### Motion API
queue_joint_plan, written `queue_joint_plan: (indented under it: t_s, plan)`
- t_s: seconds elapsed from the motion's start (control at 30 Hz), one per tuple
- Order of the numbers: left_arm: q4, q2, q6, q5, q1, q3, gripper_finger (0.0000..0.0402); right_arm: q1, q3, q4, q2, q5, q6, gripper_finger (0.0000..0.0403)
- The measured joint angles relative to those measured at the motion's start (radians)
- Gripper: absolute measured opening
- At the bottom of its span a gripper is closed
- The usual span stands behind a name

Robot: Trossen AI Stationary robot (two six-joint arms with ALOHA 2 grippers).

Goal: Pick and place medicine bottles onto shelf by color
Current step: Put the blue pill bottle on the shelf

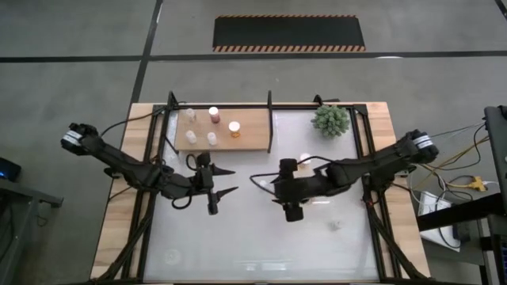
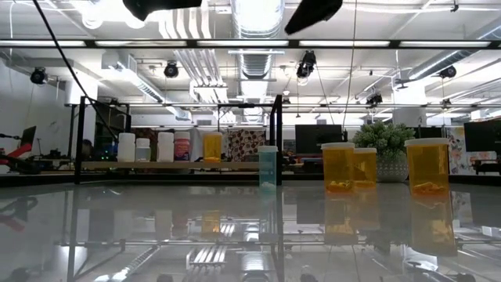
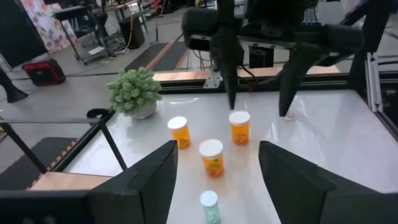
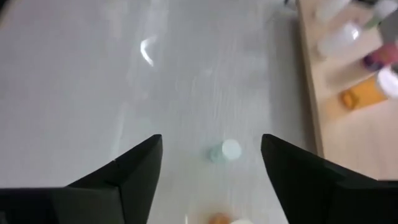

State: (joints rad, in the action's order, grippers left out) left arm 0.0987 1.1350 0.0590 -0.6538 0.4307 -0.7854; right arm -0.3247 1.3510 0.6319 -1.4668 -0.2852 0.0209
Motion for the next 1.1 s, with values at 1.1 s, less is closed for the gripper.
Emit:
queue_joint_plan:
  t_s: [1.1]
  plan:
    - [0.184,-0.273,-0.153,-0.002,0.015,0.176,0.0208,0.272,0.152,0.087,-0.376,0.261,-0.124,0.0304]
